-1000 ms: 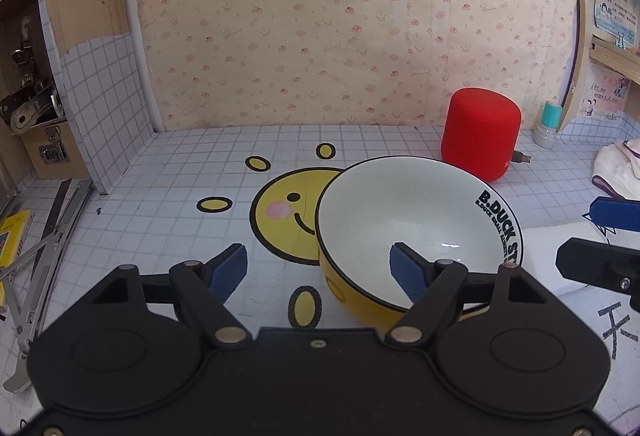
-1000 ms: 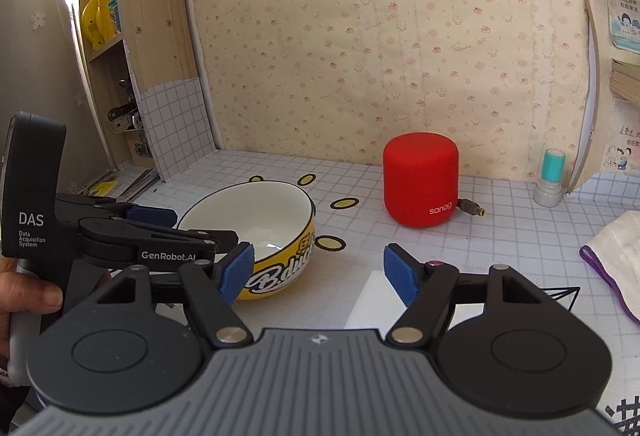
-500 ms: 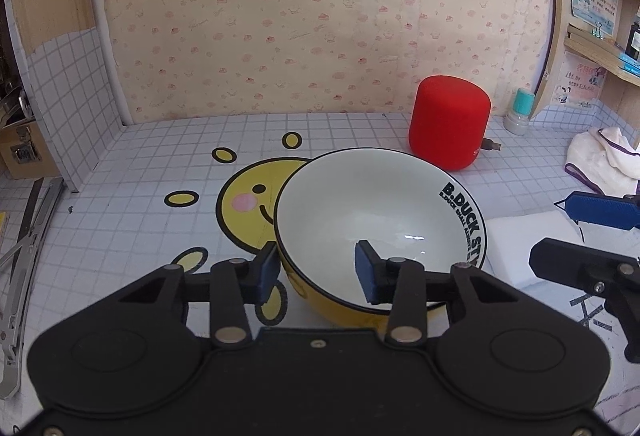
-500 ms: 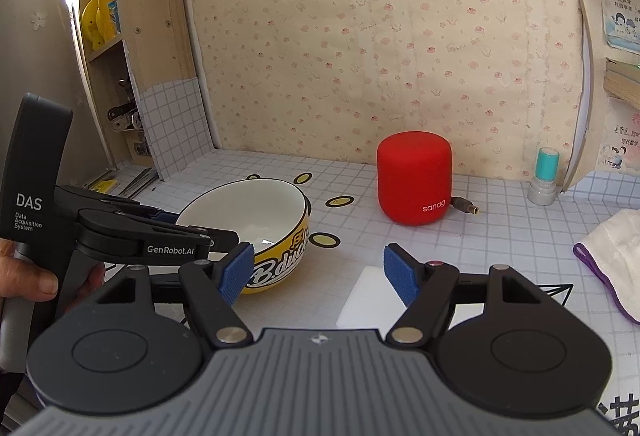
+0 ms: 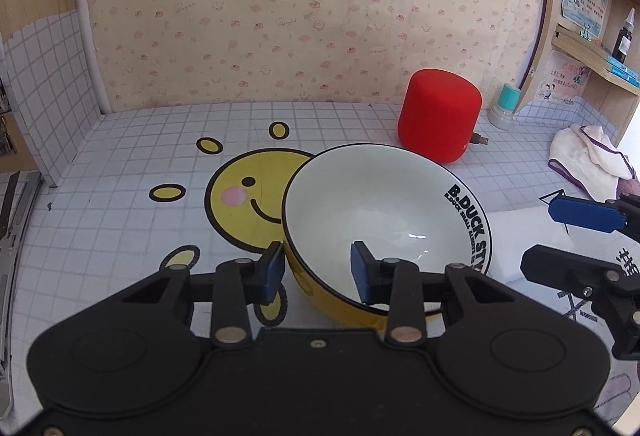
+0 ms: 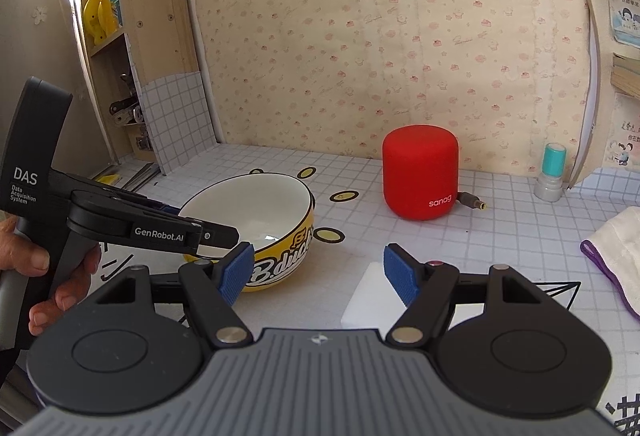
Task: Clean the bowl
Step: 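Tilt the yellow bowl with the left gripper while the right gripper approaches the white sponge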
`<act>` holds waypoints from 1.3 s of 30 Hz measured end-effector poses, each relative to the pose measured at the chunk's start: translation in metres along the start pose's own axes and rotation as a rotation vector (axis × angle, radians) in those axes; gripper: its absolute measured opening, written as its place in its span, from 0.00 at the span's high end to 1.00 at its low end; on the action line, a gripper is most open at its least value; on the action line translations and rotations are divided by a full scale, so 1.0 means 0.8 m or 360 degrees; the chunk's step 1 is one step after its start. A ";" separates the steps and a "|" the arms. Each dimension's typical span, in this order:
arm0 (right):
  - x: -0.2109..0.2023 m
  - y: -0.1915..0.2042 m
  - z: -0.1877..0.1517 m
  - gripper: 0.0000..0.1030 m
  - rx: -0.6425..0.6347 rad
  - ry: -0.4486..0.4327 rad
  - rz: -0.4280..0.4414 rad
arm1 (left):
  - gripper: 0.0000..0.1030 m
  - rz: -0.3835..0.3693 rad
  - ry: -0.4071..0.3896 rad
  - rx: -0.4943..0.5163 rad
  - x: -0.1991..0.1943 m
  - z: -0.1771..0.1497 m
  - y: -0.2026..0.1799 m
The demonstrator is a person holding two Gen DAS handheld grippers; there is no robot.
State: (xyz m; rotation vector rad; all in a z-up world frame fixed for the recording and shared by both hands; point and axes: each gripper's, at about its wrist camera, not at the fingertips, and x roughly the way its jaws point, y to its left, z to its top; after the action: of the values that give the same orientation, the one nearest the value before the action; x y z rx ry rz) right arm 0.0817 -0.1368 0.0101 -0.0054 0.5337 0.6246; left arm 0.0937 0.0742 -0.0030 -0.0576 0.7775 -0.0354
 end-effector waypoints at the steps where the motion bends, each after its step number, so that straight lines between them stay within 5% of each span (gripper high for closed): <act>1: 0.001 -0.001 -0.001 0.29 0.0006 -0.0001 0.0002 | 0.63 0.0013 0.0000 0.0006 0.000 0.001 0.000; 17: 0.013 -0.007 -0.002 0.29 0.0023 0.0022 0.0021 | 0.62 0.0020 0.0040 -0.0079 0.009 0.013 0.022; 23: 0.015 -0.006 -0.003 0.29 0.0019 0.0027 0.0025 | 0.81 -0.0048 0.0058 -0.0070 0.011 0.013 0.017; 39: 0.015 -0.009 -0.004 0.29 0.0008 0.0029 0.0037 | 0.81 -0.0012 0.0061 -0.0086 0.006 0.008 0.008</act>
State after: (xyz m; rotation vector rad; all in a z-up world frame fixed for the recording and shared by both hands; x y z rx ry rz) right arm 0.0924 -0.1362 0.0005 0.0003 0.5535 0.6464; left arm 0.1019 0.0809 -0.0023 -0.1115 0.8165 -0.0228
